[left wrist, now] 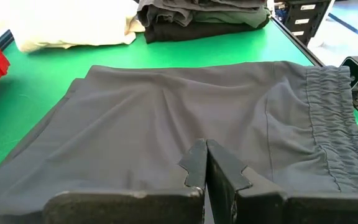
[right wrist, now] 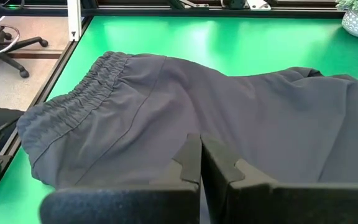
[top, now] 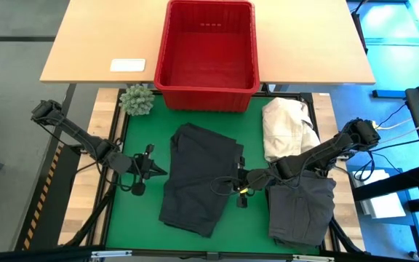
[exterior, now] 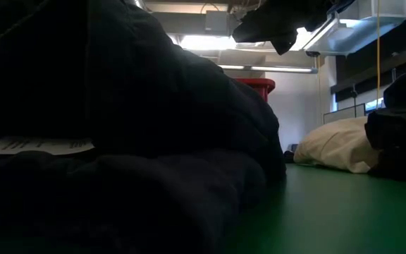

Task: Fold laundry
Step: Fold the gray short

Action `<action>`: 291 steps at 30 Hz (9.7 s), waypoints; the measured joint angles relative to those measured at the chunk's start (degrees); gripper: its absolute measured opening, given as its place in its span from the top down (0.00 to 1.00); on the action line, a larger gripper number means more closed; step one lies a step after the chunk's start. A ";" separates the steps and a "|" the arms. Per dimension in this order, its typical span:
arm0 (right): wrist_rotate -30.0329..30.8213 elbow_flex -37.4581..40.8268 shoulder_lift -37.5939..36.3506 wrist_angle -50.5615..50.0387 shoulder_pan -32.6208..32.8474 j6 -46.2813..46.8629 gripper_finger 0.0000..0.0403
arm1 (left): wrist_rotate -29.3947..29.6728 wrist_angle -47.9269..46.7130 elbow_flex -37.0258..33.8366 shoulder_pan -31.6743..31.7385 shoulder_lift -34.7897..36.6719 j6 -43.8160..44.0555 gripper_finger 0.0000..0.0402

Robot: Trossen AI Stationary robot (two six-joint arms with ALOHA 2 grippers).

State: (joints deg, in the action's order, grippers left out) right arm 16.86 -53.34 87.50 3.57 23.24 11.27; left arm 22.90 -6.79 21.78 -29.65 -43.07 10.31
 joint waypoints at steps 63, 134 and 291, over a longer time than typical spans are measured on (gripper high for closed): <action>-8.57 -0.04 0.24 1.55 0.00 -11.26 0.35 | -9.05 3.79 0.79 0.00 -7.53 -8.92 0.59; -10.49 -19.56 18.99 -10.74 6.42 -11.81 0.33 | -13.67 -9.66 18.39 -10.30 -30.04 -11.96 0.59; 1.60 -28.85 35.34 -10.97 8.11 -29.09 0.33 | 3.84 -20.25 26.82 -21.99 -51.47 -28.32 0.23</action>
State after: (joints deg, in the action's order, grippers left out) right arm 18.46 -82.19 122.85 -7.40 31.35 -17.82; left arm 26.73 -27.04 48.60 -51.64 -94.54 -18.01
